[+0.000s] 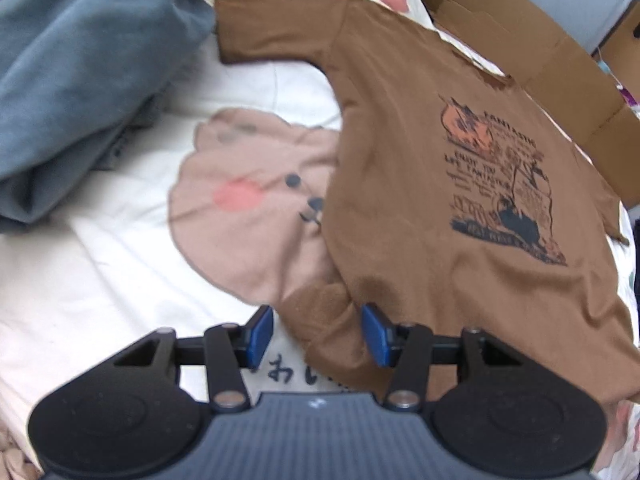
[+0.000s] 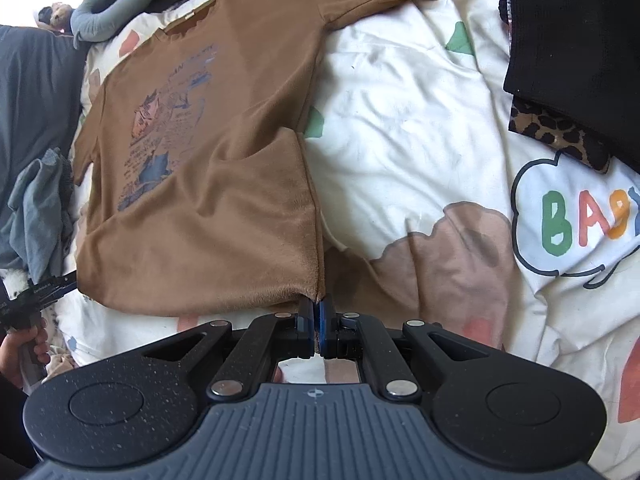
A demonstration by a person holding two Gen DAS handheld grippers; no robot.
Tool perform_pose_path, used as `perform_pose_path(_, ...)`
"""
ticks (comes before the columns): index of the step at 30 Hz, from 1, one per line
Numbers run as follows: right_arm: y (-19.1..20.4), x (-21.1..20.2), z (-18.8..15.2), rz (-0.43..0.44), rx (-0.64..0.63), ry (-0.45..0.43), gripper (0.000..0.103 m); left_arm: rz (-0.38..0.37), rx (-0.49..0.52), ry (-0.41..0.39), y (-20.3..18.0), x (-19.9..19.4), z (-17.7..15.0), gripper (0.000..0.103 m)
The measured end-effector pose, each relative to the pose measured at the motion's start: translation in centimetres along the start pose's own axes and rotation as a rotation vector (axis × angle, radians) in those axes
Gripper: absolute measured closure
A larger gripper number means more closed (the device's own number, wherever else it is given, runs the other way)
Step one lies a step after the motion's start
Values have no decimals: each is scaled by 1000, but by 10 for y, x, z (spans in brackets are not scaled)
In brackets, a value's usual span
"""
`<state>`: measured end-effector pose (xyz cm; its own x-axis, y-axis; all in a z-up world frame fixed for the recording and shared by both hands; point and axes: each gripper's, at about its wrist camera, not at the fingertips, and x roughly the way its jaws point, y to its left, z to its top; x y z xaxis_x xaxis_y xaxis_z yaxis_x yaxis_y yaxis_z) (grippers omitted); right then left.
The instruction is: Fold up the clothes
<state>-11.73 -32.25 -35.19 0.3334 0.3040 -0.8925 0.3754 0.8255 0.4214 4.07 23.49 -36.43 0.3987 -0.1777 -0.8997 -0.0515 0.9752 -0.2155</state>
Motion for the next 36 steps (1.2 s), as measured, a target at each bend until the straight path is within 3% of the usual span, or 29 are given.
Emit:
perform_pose_path(6,-1,8,-5,-29,25,4,103,-8,50,15,-4,14,-5,53)
perform_pose_path(8,0,10,-7,-40,35,1,103,-26,63,22,-4,16,-5,62)
perform_pose_path(10,1,12,-8,-43,47,-6,103,-49,54,42,-3,14,-3,87)
perform_pose_path(16,10,-4,-4,-13,52,-61,103,-80,57,25,-4,-19,10,92)
perform_pose_path(26,25,-41,11,56,11,-129,103,-124,-62,-30,4,-83,29,92)
perform_pose_path(36,14,-32,13,43,32,-139,103,-86,-132,15,21,-92,12,94)
